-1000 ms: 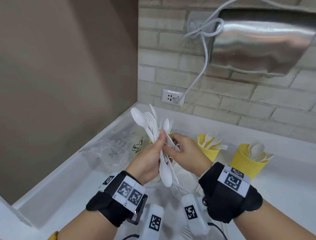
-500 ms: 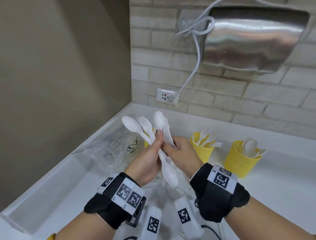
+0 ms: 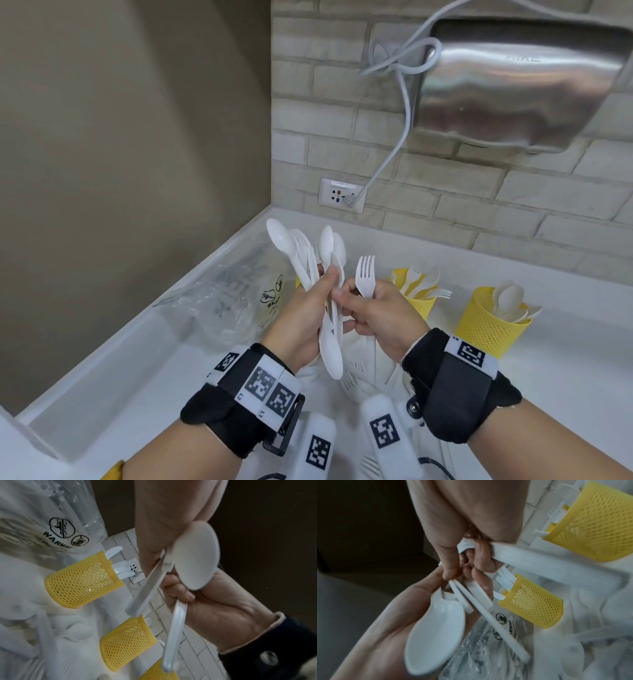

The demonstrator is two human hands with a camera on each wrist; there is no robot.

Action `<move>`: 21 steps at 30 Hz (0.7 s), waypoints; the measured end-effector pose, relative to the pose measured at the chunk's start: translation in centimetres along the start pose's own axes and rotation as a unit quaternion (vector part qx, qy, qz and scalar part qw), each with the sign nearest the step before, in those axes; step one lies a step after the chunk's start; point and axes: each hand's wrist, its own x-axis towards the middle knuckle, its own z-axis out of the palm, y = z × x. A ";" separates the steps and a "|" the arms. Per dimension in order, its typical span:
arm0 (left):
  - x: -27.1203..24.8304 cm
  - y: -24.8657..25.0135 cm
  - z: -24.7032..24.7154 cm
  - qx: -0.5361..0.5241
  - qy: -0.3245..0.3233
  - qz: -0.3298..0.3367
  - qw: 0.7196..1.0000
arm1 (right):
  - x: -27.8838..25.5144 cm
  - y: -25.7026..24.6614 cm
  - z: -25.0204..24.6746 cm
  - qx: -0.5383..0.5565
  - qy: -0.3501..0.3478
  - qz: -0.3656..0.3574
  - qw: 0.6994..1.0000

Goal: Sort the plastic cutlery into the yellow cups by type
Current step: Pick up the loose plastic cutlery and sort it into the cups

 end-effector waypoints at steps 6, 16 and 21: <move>0.2 0.0 -0.4 0.041 0.056 0.033 0.997 | 0.2 -0.6 0.0 0.051 0.066 0.006 0.997; 0.2 -0.8 -0.3 0.188 0.026 0.054 0.980 | 1.2 -5.1 -0.3 -0.112 0.045 -0.101 0.988; 0.4 -1.1 -0.5 0.180 -0.045 0.008 0.983 | 2.0 -5.6 -0.9 -0.096 -0.052 0.002 0.994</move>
